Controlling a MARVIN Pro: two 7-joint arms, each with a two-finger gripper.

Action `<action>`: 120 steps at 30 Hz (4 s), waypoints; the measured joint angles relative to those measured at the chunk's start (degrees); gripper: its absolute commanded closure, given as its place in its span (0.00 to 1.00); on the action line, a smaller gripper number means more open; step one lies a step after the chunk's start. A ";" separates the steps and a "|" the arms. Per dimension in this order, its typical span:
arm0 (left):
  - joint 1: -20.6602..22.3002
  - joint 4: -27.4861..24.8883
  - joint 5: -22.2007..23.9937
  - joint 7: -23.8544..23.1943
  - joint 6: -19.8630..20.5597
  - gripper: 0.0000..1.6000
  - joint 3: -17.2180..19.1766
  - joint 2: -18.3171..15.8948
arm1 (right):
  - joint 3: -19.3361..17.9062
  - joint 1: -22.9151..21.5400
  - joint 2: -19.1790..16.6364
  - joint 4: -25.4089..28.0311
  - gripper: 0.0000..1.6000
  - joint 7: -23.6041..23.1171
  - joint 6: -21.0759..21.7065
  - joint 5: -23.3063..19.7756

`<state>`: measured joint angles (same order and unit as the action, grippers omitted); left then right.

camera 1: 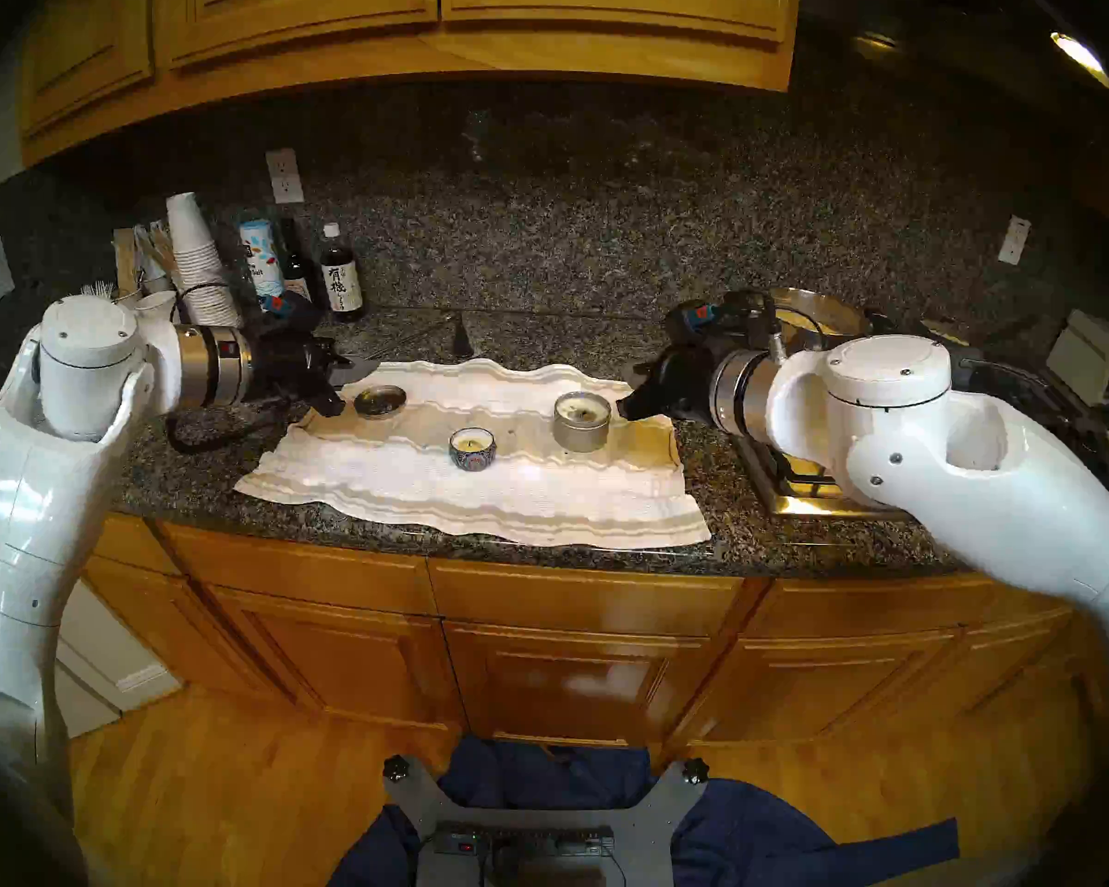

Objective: Put out candle flame

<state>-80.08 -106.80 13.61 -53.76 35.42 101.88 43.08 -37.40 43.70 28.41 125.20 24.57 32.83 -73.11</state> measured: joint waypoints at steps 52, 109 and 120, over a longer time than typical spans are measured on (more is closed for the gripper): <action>-10.02 5.59 -3.48 6.17 -4.27 1.00 6.82 2.30 | -0.26 -1.11 -0.22 1.47 1.00 1.38 2.17 0.11; -8.60 5.42 -0.48 5.50 -4.30 0.65 6.02 2.18 | -0.13 -1.24 -0.17 2.08 1.00 1.95 1.85 -0.59; -8.61 6.07 -0.28 5.03 -2.15 0.79 6.04 2.00 | -0.05 -1.24 -0.13 1.95 1.00 1.95 1.82 -0.57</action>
<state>-88.69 -100.72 13.33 -48.73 33.27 107.92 45.08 -37.45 42.45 28.28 127.14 26.53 34.65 -73.68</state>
